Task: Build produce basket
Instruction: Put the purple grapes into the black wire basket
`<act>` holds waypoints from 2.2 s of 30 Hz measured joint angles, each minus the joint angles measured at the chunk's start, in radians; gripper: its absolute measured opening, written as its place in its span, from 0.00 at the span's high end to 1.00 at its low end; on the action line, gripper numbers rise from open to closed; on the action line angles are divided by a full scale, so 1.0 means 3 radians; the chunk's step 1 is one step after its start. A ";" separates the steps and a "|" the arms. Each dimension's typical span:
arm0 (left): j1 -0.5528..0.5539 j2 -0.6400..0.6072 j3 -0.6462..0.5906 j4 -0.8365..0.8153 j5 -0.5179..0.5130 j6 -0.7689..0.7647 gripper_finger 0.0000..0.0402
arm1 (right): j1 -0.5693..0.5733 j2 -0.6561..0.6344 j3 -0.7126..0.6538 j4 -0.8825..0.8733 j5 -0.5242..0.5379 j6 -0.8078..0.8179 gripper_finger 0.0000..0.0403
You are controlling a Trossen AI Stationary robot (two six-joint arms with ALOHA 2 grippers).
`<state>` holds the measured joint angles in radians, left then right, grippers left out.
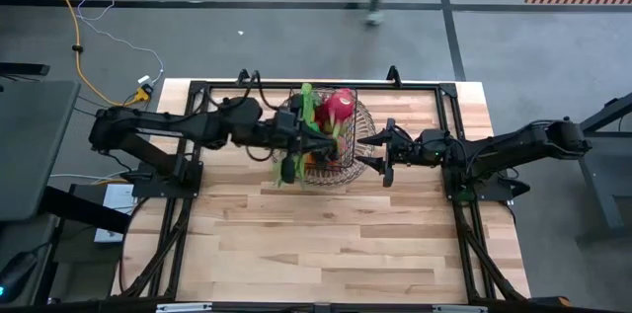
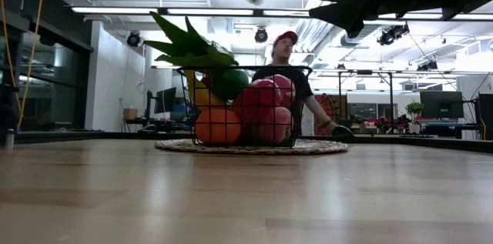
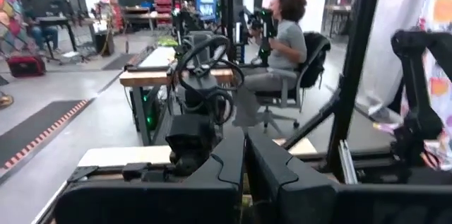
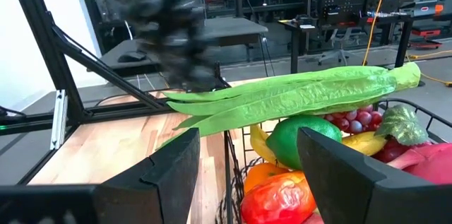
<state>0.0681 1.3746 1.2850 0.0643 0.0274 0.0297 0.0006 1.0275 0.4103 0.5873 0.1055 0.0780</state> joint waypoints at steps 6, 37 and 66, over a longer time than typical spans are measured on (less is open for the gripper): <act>0.0155 0.0074 -0.0351 0.0760 0.0259 -0.0227 1.00 | 0.0000 0.0000 0.0000 -0.0003 0.0000 0.0000 0.43; 0.0323 0.0065 -0.0746 0.1055 0.0382 -0.0361 1.00 | 0.0000 0.0025 0.0001 0.0255 -0.0086 0.0001 0.43; 0.0323 0.0296 -0.0745 0.1570 0.0375 -0.0529 1.00 | 0.0000 0.0619 0.0005 0.1233 -0.0201 0.0000 0.43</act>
<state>0.1651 1.4635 1.0615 0.5352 0.1397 -0.1290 0.0006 1.2133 0.4118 0.9571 0.0452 0.0780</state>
